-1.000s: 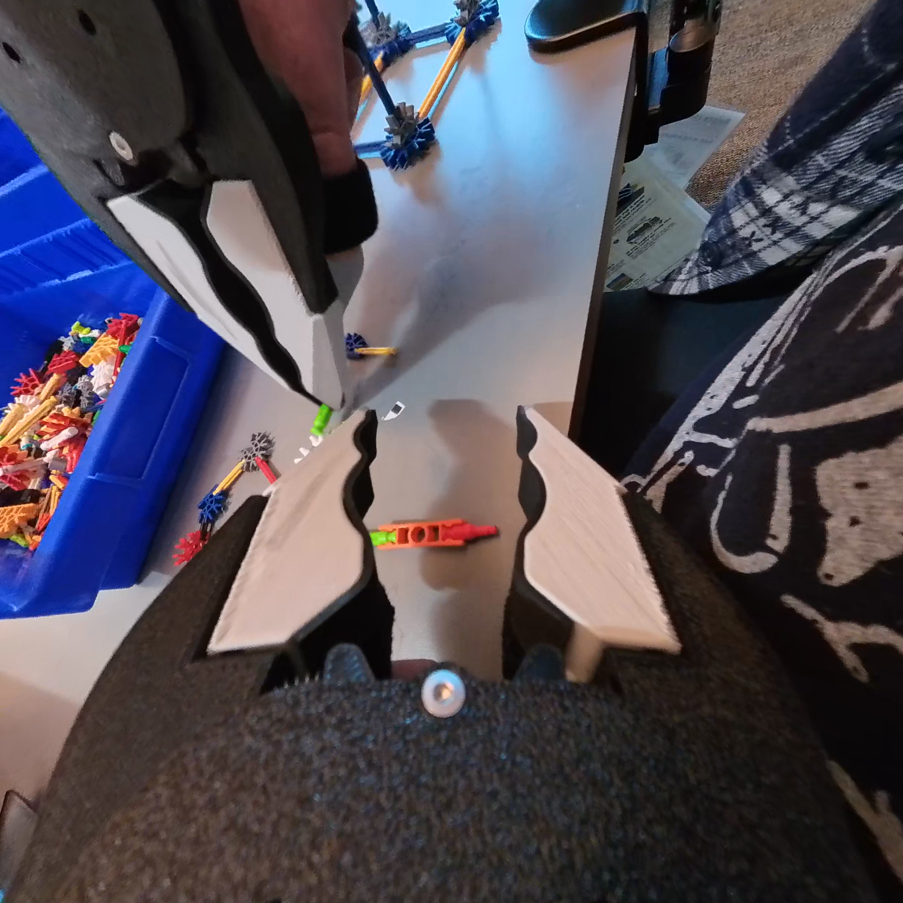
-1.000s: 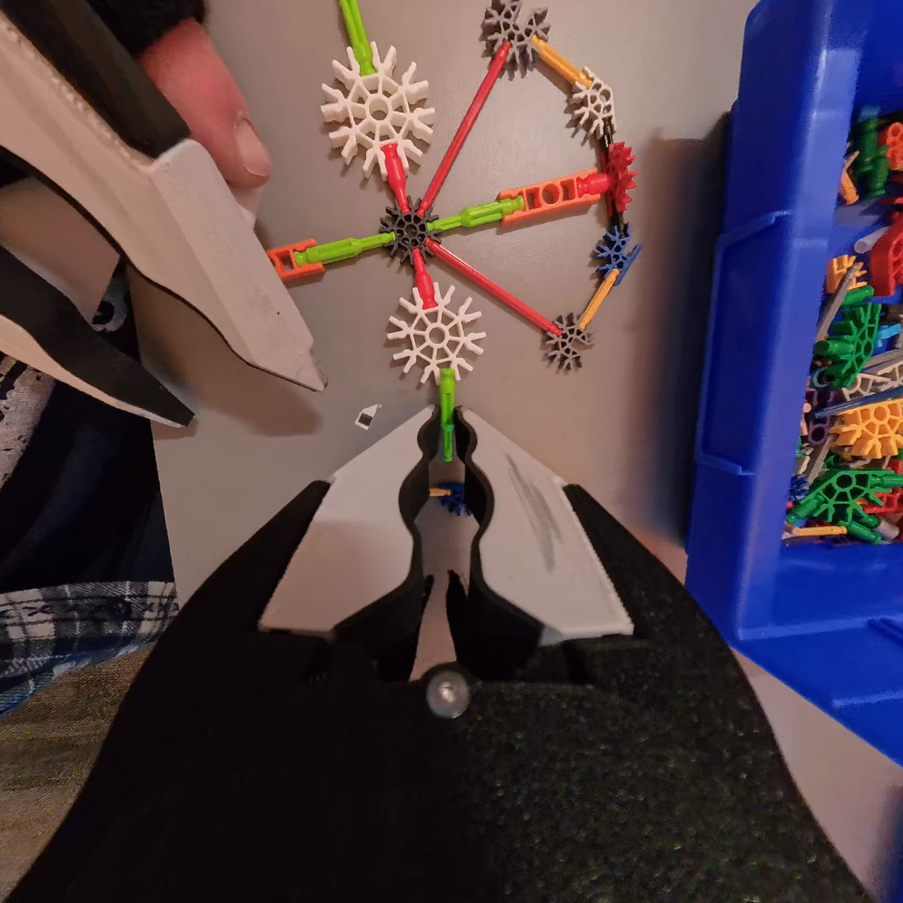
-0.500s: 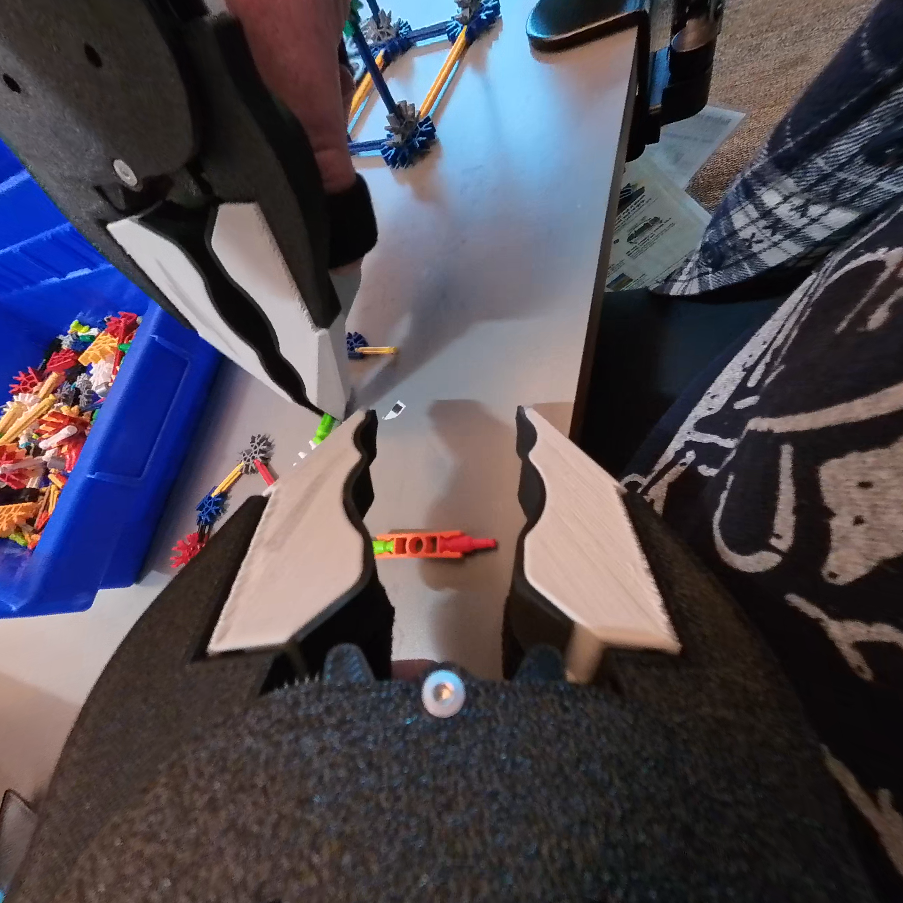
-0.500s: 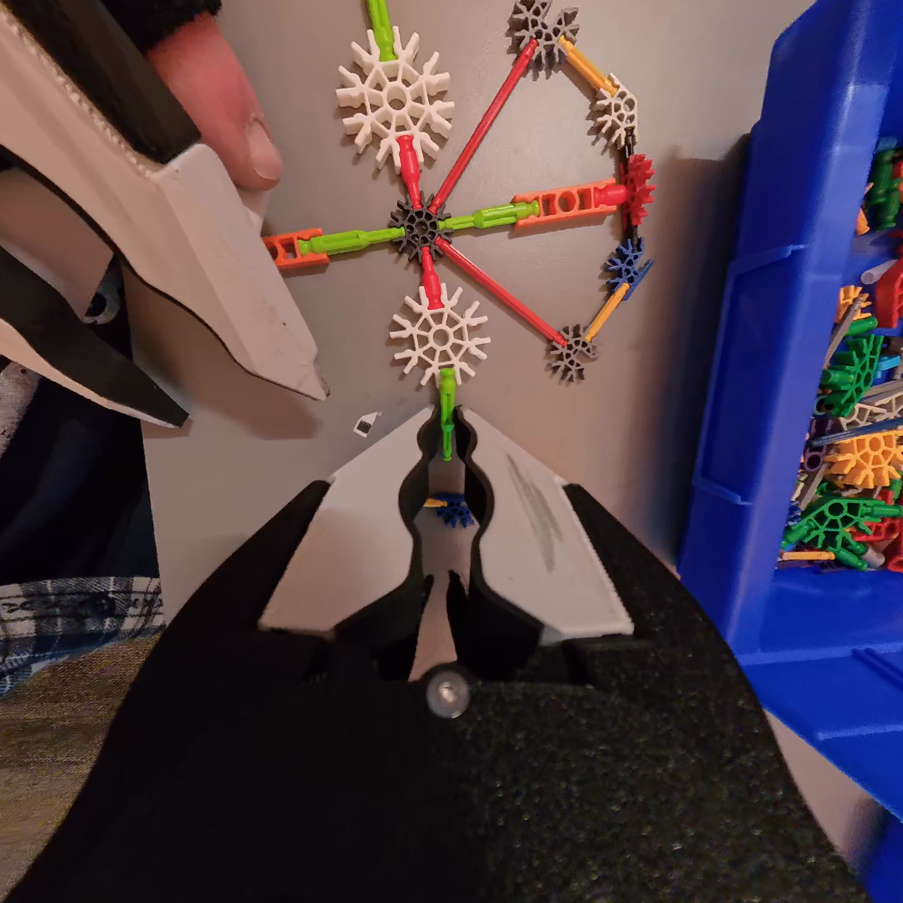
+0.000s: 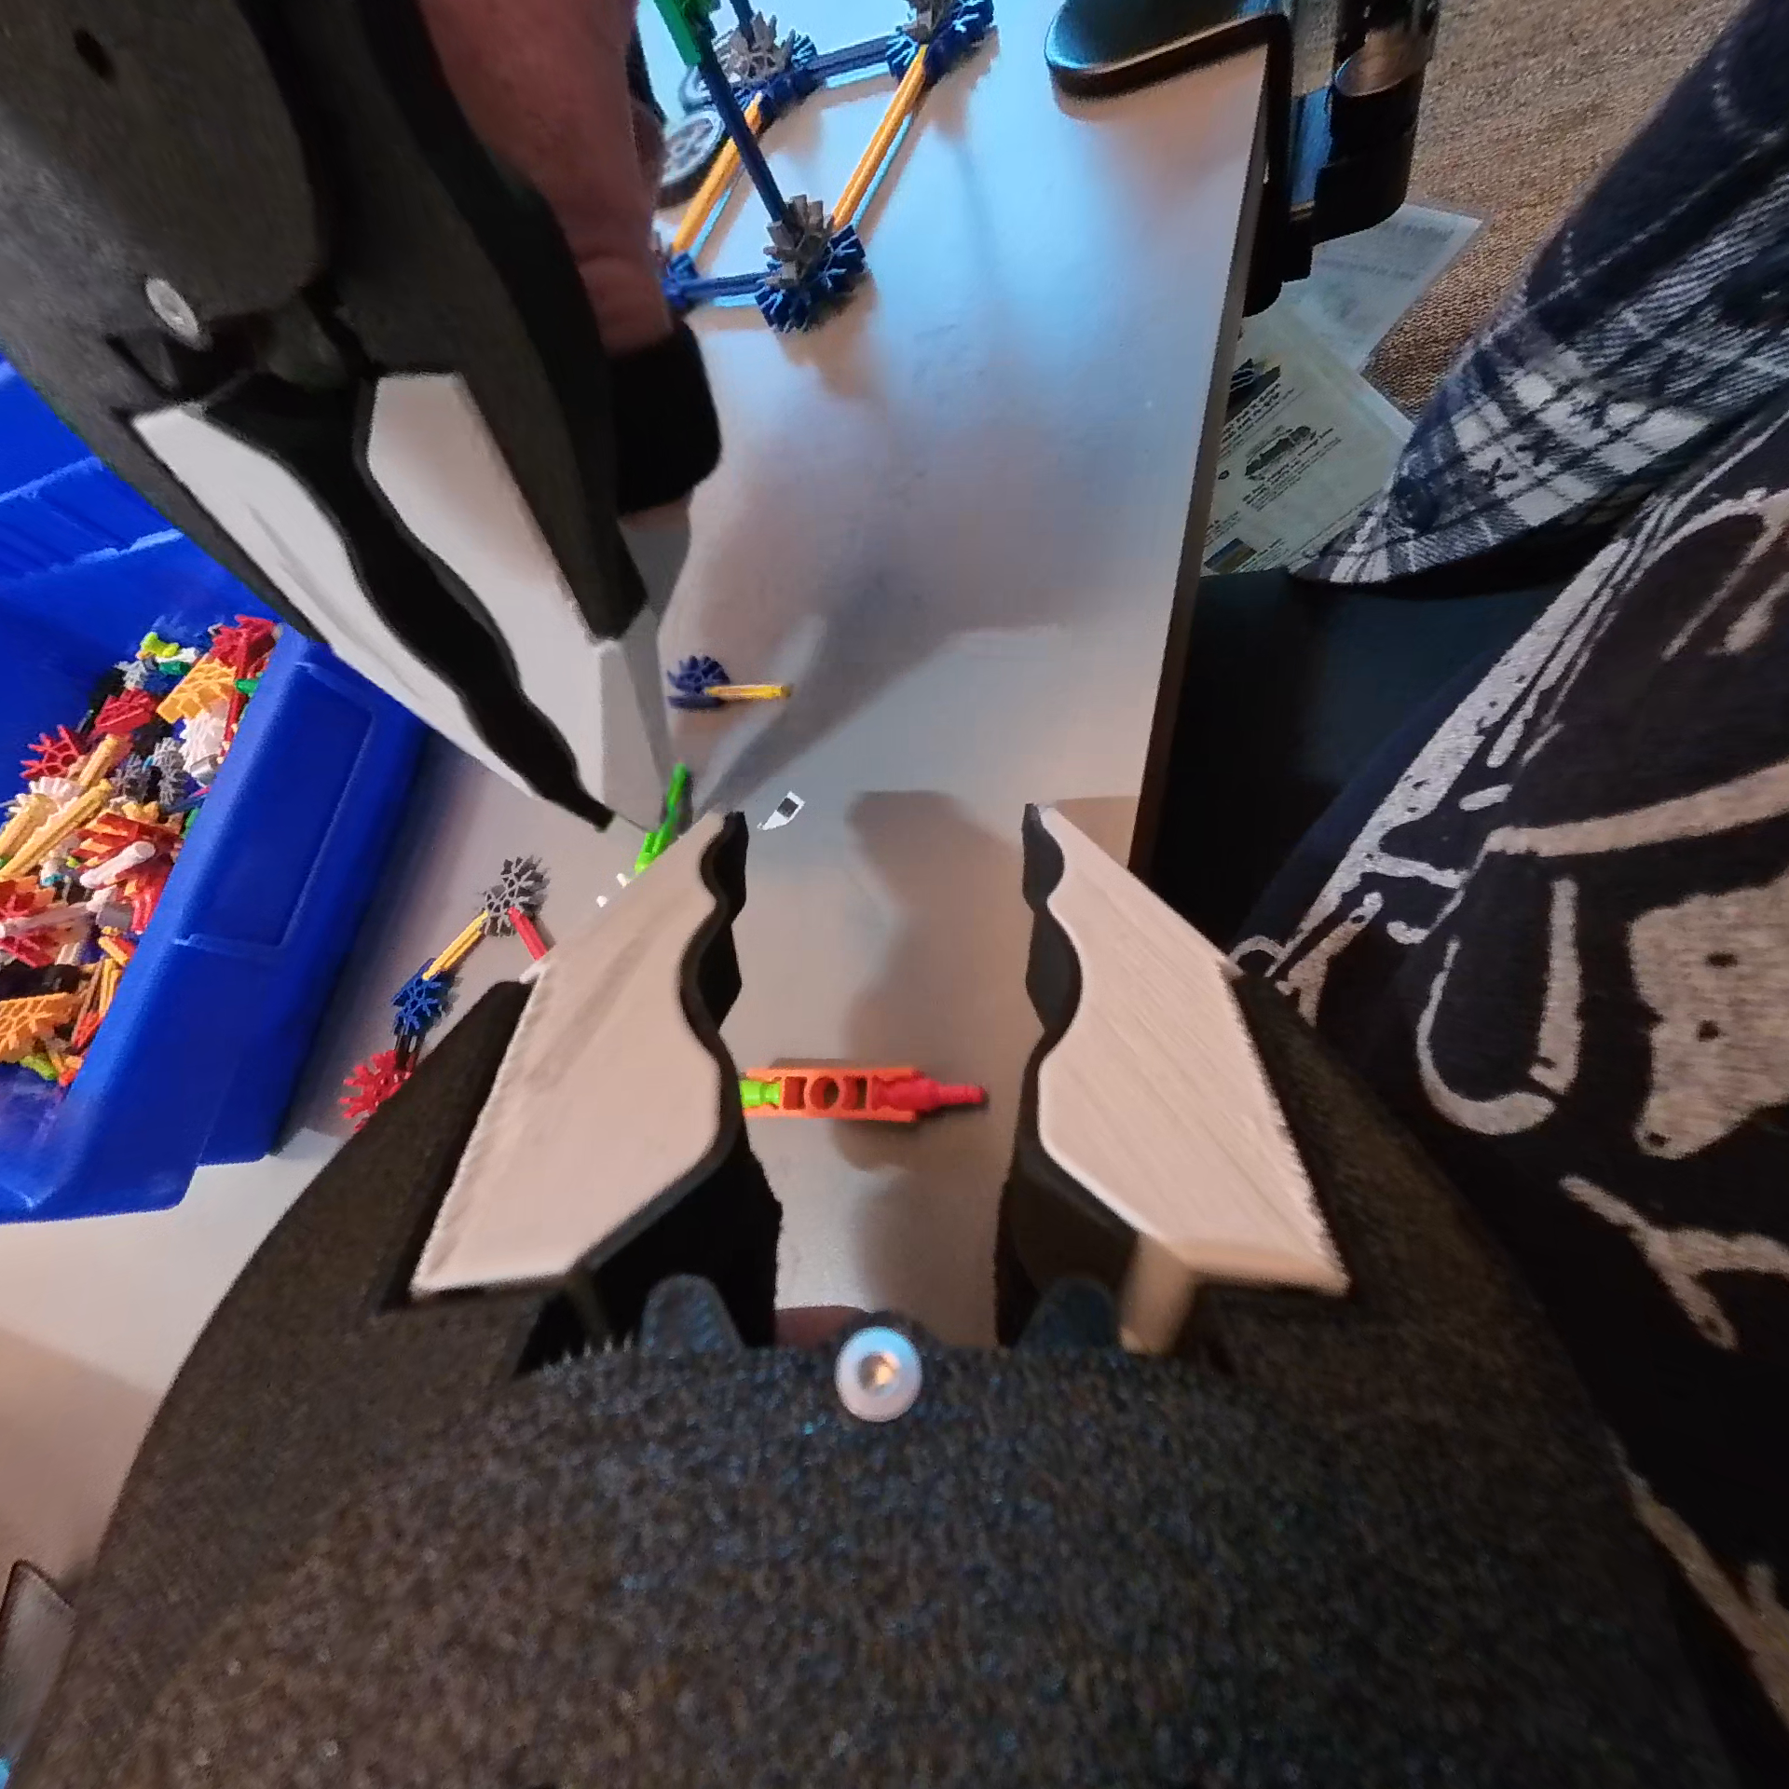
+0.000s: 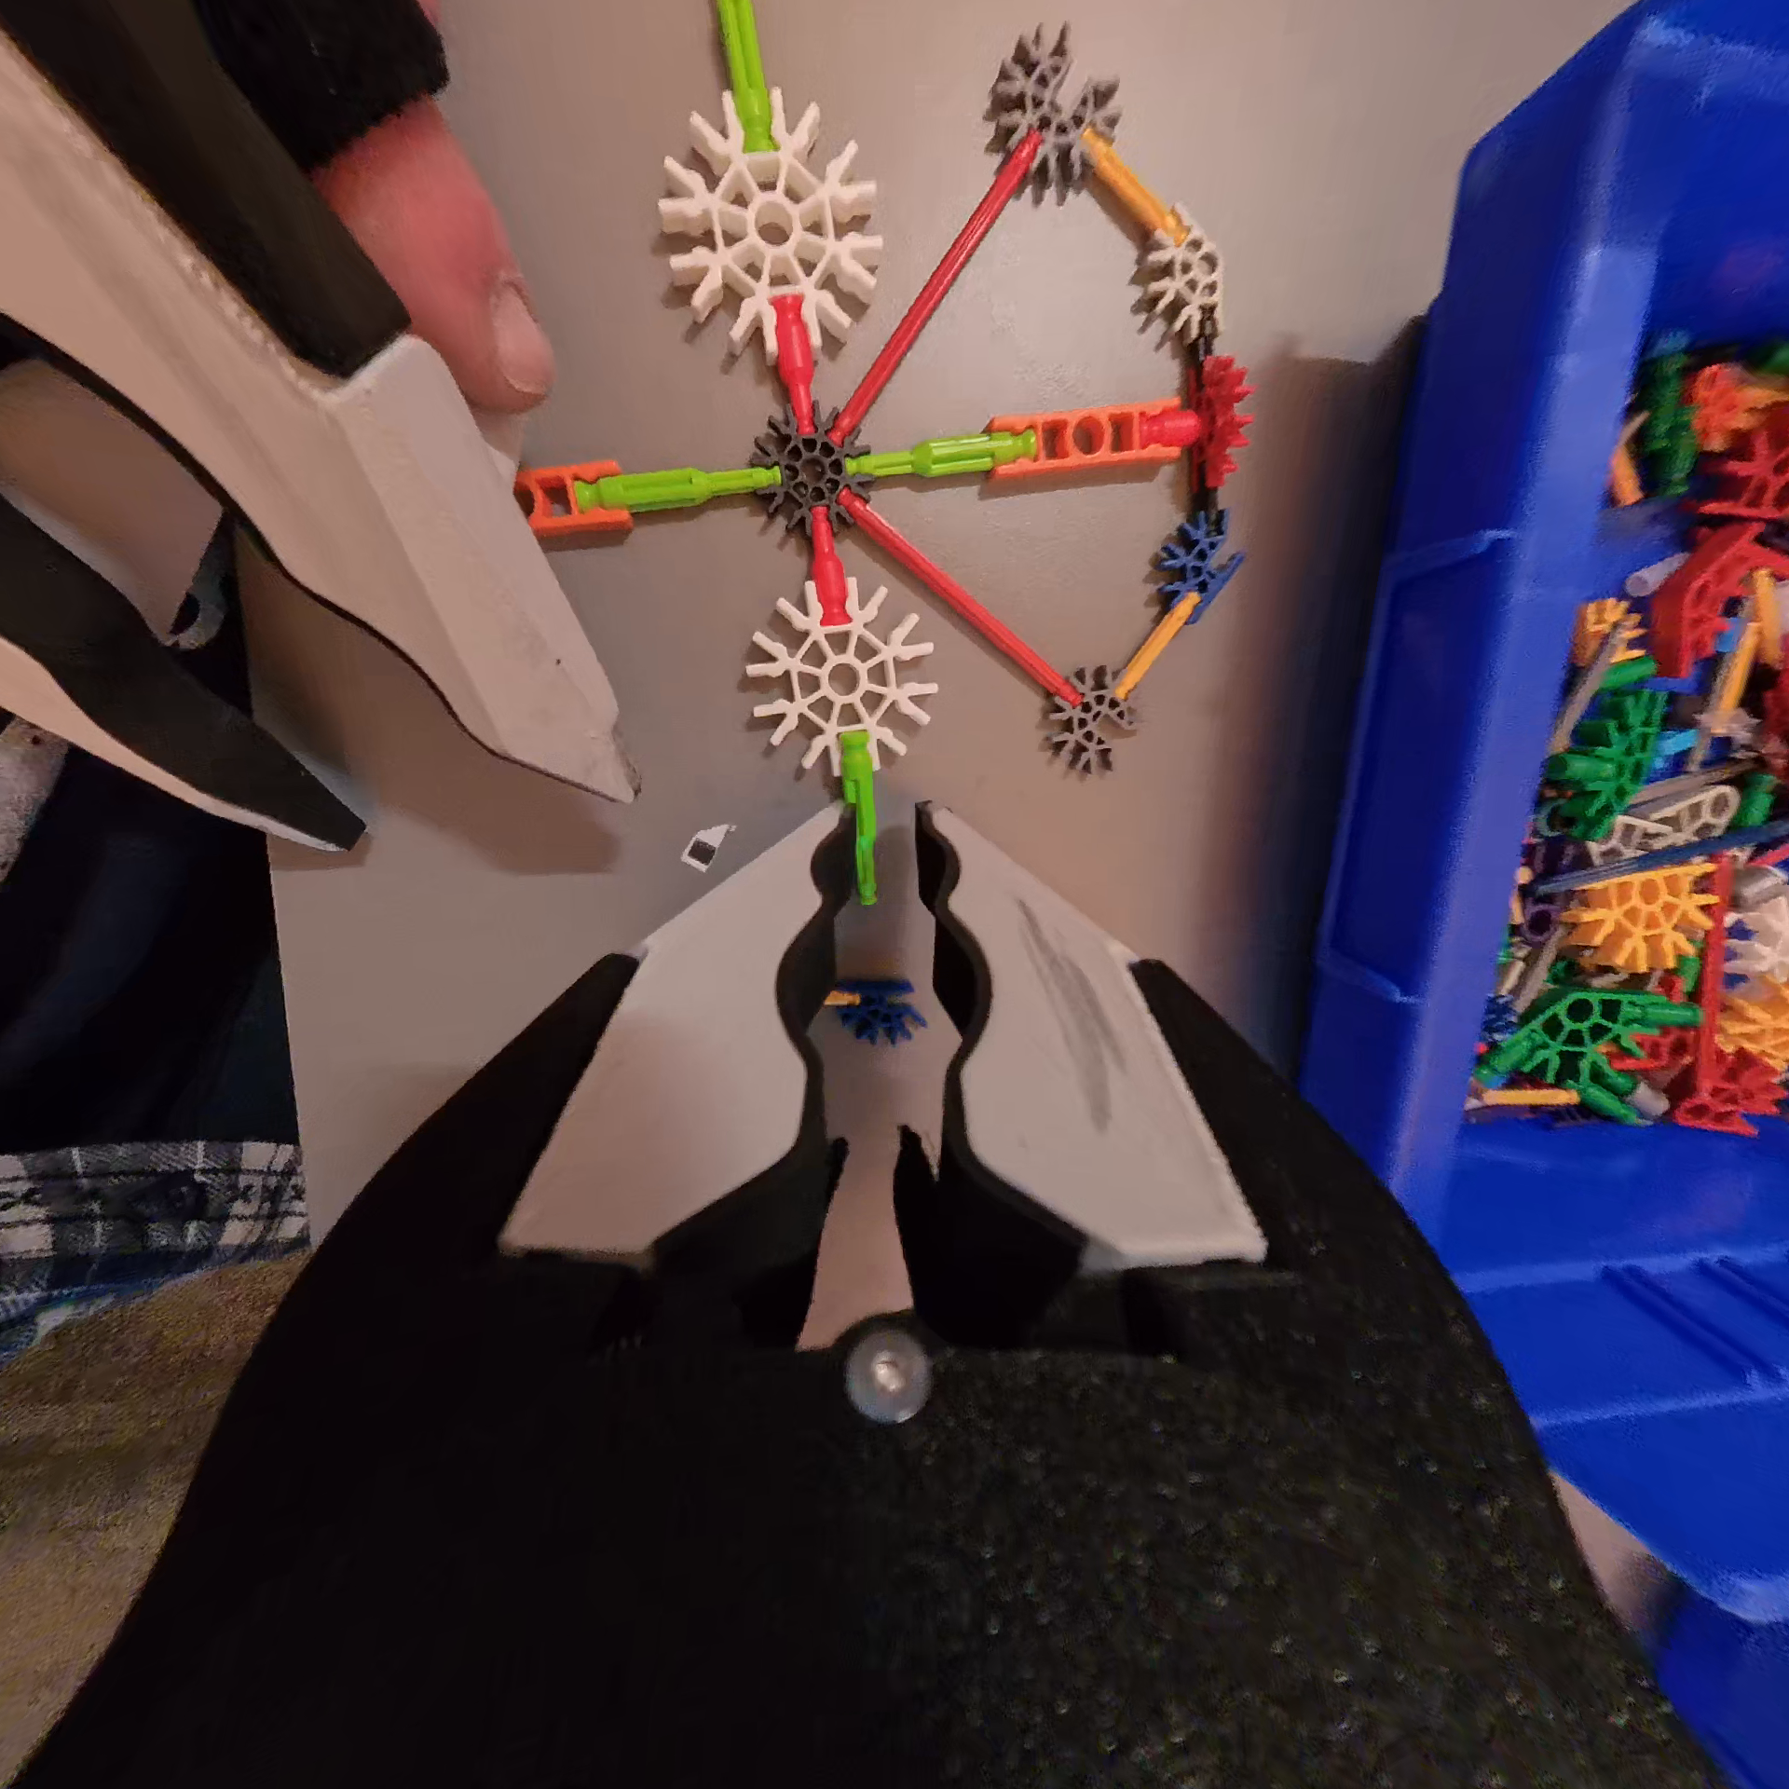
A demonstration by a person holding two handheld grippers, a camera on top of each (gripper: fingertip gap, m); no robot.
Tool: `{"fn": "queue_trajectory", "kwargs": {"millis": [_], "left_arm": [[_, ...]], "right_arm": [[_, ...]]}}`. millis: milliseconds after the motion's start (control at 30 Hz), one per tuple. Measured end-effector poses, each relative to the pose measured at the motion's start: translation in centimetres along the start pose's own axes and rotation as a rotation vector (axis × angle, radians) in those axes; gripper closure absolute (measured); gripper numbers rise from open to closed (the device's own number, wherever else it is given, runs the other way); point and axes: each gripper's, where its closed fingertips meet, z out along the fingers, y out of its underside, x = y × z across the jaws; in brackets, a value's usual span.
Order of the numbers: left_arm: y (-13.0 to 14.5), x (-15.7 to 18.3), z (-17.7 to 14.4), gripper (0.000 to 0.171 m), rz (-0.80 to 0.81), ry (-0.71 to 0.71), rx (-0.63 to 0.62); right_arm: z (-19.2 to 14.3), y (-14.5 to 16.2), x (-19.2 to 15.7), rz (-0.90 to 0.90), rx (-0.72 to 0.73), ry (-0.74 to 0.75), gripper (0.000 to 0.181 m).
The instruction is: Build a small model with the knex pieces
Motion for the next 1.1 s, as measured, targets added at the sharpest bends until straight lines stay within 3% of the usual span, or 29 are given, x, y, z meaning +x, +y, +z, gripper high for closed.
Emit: {"fn": "queue_trajectory", "kwargs": {"millis": [167, 567, 1100], "left_arm": [[0.0, 0.0, 0.1, 0.115, 0.003, -0.001, -0.002], [-0.1, 0.0, 0.4, 0.115, 0.003, -0.003, -0.003], [-0.3, -0.2, 0.8, 0.115, 0.013, -0.018, 0.008]], "right_arm": [[-0.4, -1.4, -0.2, 0.001, 0.065, -0.011, 0.181], [0.4, -1.2, -0.6, 0.0, 0.034, -0.046, 0.181], [0.6, -1.2, -0.9, -0.07, -0.26, -0.133, 0.181]]}}
